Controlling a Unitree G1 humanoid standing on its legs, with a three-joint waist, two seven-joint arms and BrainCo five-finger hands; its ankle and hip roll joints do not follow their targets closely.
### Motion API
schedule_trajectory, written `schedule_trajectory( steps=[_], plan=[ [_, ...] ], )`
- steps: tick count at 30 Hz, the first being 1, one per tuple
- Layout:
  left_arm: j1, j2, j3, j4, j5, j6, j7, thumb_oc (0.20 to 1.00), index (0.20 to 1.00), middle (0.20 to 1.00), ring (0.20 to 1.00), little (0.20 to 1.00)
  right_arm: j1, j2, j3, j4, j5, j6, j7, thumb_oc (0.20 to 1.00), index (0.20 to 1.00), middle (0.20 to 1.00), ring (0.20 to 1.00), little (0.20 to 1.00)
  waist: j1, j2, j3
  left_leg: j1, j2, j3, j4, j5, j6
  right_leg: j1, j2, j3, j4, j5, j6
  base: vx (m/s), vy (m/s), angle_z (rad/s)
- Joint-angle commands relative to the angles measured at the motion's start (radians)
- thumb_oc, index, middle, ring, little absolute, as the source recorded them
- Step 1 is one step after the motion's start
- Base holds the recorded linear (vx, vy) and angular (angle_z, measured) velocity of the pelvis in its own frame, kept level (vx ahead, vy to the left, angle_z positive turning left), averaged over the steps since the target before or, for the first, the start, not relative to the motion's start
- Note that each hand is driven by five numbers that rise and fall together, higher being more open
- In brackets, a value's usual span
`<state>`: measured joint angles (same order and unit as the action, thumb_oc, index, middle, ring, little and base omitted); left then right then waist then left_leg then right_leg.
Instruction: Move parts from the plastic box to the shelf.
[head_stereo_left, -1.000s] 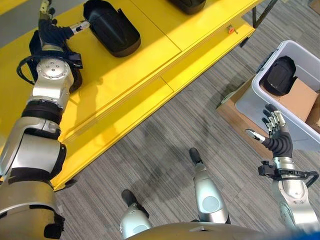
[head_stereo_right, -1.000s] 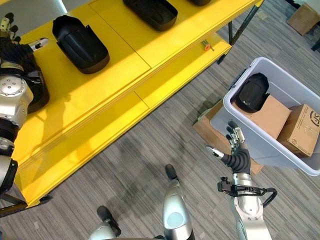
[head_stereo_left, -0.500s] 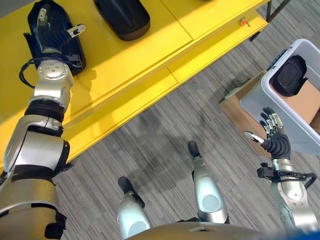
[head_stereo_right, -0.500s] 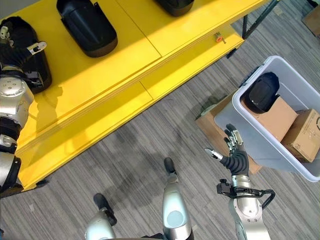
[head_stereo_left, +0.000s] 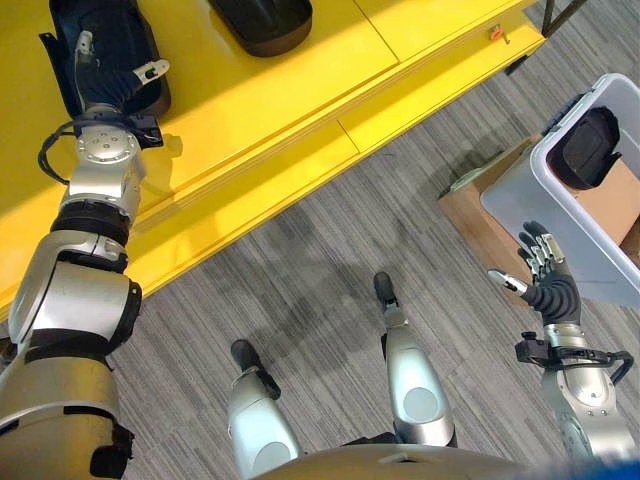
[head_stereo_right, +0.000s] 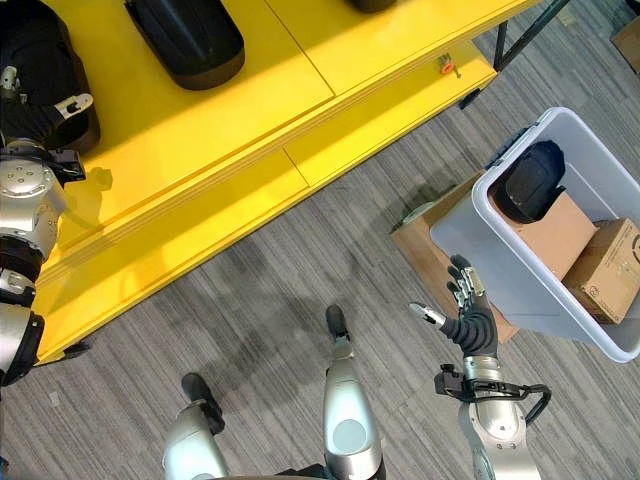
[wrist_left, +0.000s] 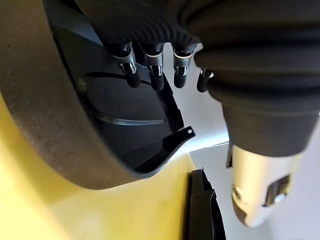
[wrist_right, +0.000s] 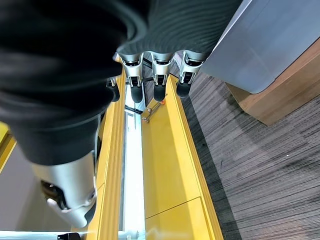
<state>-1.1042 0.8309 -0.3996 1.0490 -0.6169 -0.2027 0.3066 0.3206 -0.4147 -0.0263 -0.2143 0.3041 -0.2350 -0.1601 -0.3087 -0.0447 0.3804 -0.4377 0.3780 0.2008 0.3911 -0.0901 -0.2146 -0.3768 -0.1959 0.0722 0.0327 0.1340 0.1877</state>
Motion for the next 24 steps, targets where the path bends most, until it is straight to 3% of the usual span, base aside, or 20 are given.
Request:
schedule_trajectory(
  steps=[1,13,24],
  plan=[
    [-0.132,0.065,0.051,0.013,-0.013,-0.039,0.009,1.000,1.000,1.000,1.000,1.000,-0.032,-0.044,-0.066,-0.026,0.035,-0.052,-0.008,1.000,1.000,1.000,1.000,1.000,-0.009,-0.028,0.016,-0.025,-0.028,0.041,0.037,0.022,0.065,0.061,-0.077,-0.003,0.082,-0.128,0.022,-0.01,0.019,-0.04],
    [-0.127,0.001,0.156,0.049,-0.189,-0.054,0.038,1.000,1.000,1.000,1.000,1.000,-0.012,-0.052,-0.066,-0.022,0.025,-0.041,-0.021,1.000,1.000,1.000,1.000,1.000,-0.013,-0.048,0.008,-0.054,-0.019,0.039,0.060,0.006,0.068,0.040,-0.073,-0.001,0.081,-0.122,0.022,0.00,0.006,-0.03],
    [-0.119,-0.034,0.215,0.045,-0.250,-0.056,0.058,1.000,1.000,1.000,1.000,1.000,-0.013,-0.074,-0.065,-0.026,0.017,-0.029,-0.027,1.000,1.000,1.000,1.000,1.000,-0.010,-0.058,0.004,-0.063,-0.018,0.034,0.064,0.001,0.070,0.027,-0.064,0.007,0.085,-0.124,0.017,0.00,0.001,-0.03]
  ],
)
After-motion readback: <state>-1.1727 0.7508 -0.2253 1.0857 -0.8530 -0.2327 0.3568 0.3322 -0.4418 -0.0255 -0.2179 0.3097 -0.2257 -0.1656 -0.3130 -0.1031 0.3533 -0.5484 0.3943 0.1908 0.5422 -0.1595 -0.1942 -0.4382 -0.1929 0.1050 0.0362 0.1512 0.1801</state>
